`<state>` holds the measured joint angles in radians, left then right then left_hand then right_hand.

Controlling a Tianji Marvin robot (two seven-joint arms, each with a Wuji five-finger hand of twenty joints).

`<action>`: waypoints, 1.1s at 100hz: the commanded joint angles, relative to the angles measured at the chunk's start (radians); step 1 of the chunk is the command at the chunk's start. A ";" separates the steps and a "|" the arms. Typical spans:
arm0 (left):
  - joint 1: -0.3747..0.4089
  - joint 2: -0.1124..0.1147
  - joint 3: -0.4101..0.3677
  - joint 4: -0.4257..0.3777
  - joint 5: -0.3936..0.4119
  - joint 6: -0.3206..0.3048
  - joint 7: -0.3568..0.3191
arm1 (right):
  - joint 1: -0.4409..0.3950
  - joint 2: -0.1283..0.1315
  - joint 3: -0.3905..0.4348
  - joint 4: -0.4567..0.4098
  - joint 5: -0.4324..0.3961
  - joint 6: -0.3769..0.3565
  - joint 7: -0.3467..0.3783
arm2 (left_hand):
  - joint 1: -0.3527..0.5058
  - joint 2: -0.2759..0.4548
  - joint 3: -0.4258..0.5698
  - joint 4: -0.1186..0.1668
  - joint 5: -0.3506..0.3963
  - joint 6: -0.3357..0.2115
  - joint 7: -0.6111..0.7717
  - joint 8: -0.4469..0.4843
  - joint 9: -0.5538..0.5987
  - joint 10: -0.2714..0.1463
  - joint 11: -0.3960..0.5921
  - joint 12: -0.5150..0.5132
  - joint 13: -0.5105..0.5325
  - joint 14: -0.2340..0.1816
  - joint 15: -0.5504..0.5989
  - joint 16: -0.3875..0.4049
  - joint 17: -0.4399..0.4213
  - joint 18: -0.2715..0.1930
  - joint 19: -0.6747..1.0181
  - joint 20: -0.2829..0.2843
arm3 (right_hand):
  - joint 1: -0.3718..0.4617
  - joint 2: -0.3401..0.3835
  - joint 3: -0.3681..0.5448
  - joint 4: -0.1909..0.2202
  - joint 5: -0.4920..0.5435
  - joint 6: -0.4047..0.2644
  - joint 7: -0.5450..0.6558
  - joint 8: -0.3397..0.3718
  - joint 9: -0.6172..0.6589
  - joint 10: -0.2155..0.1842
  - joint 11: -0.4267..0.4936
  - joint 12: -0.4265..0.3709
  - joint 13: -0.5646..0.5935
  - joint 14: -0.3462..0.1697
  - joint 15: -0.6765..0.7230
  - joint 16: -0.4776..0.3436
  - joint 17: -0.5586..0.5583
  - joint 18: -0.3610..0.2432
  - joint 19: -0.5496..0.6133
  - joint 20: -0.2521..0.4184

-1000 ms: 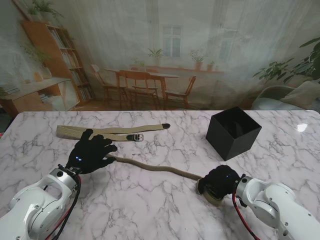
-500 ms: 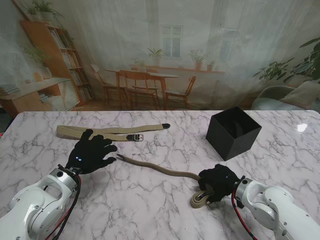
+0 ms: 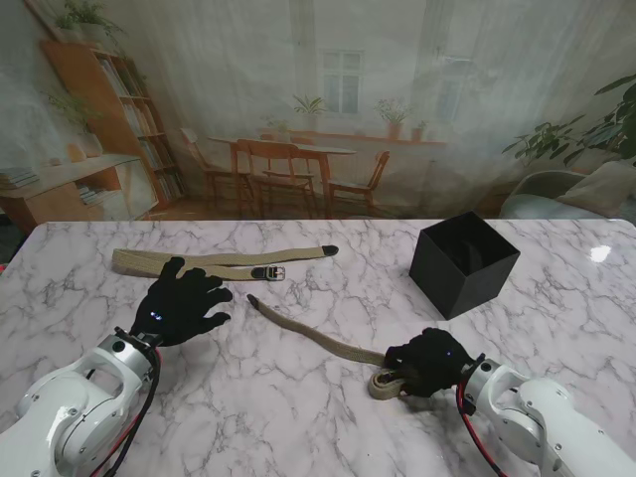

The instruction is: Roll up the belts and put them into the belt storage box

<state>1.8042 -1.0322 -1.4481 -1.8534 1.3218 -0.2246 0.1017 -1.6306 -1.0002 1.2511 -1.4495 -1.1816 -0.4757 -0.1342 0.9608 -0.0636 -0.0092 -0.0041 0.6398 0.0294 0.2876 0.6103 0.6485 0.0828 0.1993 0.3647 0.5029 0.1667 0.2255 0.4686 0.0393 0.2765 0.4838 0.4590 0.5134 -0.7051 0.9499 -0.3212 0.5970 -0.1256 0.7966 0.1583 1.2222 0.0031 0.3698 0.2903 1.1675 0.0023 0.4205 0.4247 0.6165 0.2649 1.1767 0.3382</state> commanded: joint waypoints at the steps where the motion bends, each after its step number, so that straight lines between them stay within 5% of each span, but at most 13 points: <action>1: 0.001 -0.002 0.002 -0.001 0.001 0.001 -0.011 | 0.003 -0.002 -0.008 0.019 -0.007 -0.005 -0.001 | -0.016 0.038 -0.009 -0.016 -0.014 0.016 -0.011 -0.008 0.028 0.014 -0.003 0.007 0.011 0.015 -0.002 0.009 -0.023 0.047 -0.034 -0.001 | 0.124 0.060 0.144 0.073 -0.214 -0.080 -0.137 0.000 0.166 -0.078 0.144 0.041 0.059 -0.025 0.082 0.030 0.014 -0.003 0.028 0.018; 16: 0.001 -0.002 0.003 -0.002 0.001 0.001 -0.011 | 0.013 -0.004 -0.026 0.043 -0.014 0.007 -0.053 | -0.015 0.037 -0.009 -0.016 -0.014 0.019 -0.011 -0.008 0.029 0.014 -0.002 0.007 0.011 0.015 -0.002 0.009 -0.023 0.047 -0.034 0.000 | 0.123 0.085 0.187 0.105 -0.448 -0.101 -0.100 0.049 0.217 -0.044 0.180 0.015 0.128 0.015 0.135 0.041 0.030 0.045 0.042 0.021; 31: 0.002 -0.002 0.002 -0.002 0.002 0.002 -0.011 | 0.016 -0.008 -0.035 0.051 0.001 0.020 -0.066 | -0.014 0.037 -0.009 -0.016 -0.014 0.018 -0.011 -0.008 0.028 0.014 -0.002 0.007 0.012 0.014 -0.002 0.009 -0.023 0.048 -0.034 -0.001 | 0.131 0.173 0.212 0.206 -0.449 -0.206 -0.089 0.047 0.240 -0.003 0.229 0.027 0.145 0.063 0.223 0.052 0.056 0.082 0.051 0.012; 41: 0.002 -0.002 0.001 -0.002 0.002 0.002 -0.009 | 0.017 -0.011 -0.039 0.055 0.010 0.021 -0.075 | -0.015 0.038 -0.009 -0.016 -0.014 0.018 -0.011 -0.008 0.029 0.014 -0.002 0.007 0.011 0.015 -0.002 0.009 -0.024 0.048 -0.035 -0.001 | 0.170 0.254 0.186 0.205 -0.430 -0.309 -0.107 0.040 0.237 0.025 0.203 0.023 0.144 0.089 0.228 0.029 0.060 0.088 0.053 0.007; 61: 0.004 -0.002 -0.001 -0.002 0.003 0.002 -0.006 | 0.011 -0.010 -0.027 0.036 0.038 0.010 0.003 | -0.013 0.037 -0.009 -0.016 -0.016 0.018 -0.012 -0.009 0.028 0.013 -0.002 0.007 0.011 0.015 -0.002 0.009 -0.025 0.050 -0.036 -0.002 | 0.252 0.350 0.111 0.209 -0.184 -0.347 -0.235 0.008 0.188 0.068 0.185 0.038 0.133 0.129 0.171 -0.005 0.015 0.164 0.027 0.008; 75: 0.003 -0.002 -0.002 -0.002 0.003 0.002 -0.005 | 0.007 -0.007 -0.022 0.024 0.038 0.004 0.035 | -0.012 0.038 -0.009 -0.016 -0.016 0.019 -0.012 -0.008 0.030 0.013 -0.001 0.007 0.012 0.015 -0.002 0.009 -0.026 0.049 -0.037 -0.002 | 0.251 0.368 0.090 0.213 0.016 -0.407 -0.083 0.102 0.168 0.048 0.205 0.062 0.123 0.108 0.151 0.009 -0.021 0.188 0.002 0.019; 86: 0.003 -0.002 -0.002 -0.002 0.003 0.001 -0.006 | 0.009 -0.007 -0.023 0.024 0.036 0.003 0.034 | -0.011 0.038 -0.009 -0.016 -0.015 0.018 -0.011 -0.007 0.029 0.013 -0.002 0.007 0.011 0.015 -0.002 0.009 -0.026 0.049 -0.037 -0.002 | 0.169 0.317 0.120 0.205 0.091 -0.279 -0.091 0.108 0.173 0.006 0.159 0.046 0.096 0.057 0.104 0.010 -0.032 0.161 -0.014 0.024; 90: 0.003 -0.002 -0.002 -0.002 0.002 0.001 -0.006 | 0.007 -0.007 -0.021 0.019 0.036 0.000 0.042 | -0.012 0.038 -0.009 -0.016 -0.015 0.017 -0.011 -0.008 0.029 0.013 -0.002 0.007 0.011 0.016 -0.002 0.009 -0.026 0.049 -0.038 -0.002 | 0.144 0.263 0.120 0.120 0.097 -0.208 -0.053 -0.011 0.179 -0.011 0.119 0.025 0.086 0.039 0.074 0.008 -0.039 0.150 -0.024 0.030; 96: 0.003 -0.002 -0.002 -0.002 0.002 0.001 -0.007 | 0.008 -0.007 -0.021 0.020 0.036 -0.005 0.037 | -0.011 0.038 -0.009 -0.016 -0.014 0.018 -0.010 -0.007 0.029 0.013 -0.002 0.007 0.012 0.016 -0.002 0.009 -0.025 0.049 -0.038 -0.002 | 0.128 0.228 0.090 0.071 0.108 -0.170 0.010 -0.073 0.170 -0.037 0.070 -0.006 0.059 0.010 0.036 -0.009 -0.046 0.138 -0.032 0.030; 110: 0.003 -0.002 -0.002 -0.001 0.002 0.000 -0.007 | 0.007 -0.005 -0.015 0.013 0.027 -0.012 0.040 | -0.013 0.038 -0.009 -0.016 -0.015 0.019 -0.011 -0.008 0.029 0.014 -0.001 0.007 0.012 0.015 -0.001 0.009 -0.026 0.048 -0.038 -0.002 | 0.086 0.192 0.074 0.059 0.121 -0.006 0.086 -0.127 0.165 -0.095 0.026 -0.062 0.045 -0.043 0.016 -0.026 -0.048 0.089 -0.028 0.033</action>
<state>1.8059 -1.0324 -1.4519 -1.8537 1.3233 -0.2247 0.1077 -1.6129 -1.0101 1.2369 -1.4422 -1.1412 -0.4878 -0.1034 0.9608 -0.0636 -0.0092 -0.0041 0.6397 0.0294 0.2876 0.6103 0.6485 0.0828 0.1993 0.3648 0.5028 0.1667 0.2255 0.4686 0.0361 0.2766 0.4835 0.4590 0.5558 -0.5262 0.9225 -0.2733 0.5582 -0.4048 0.6548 0.0084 1.3263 0.1536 0.4153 0.2500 1.2395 0.1430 0.5029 0.4156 0.5784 0.3696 1.1513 0.3517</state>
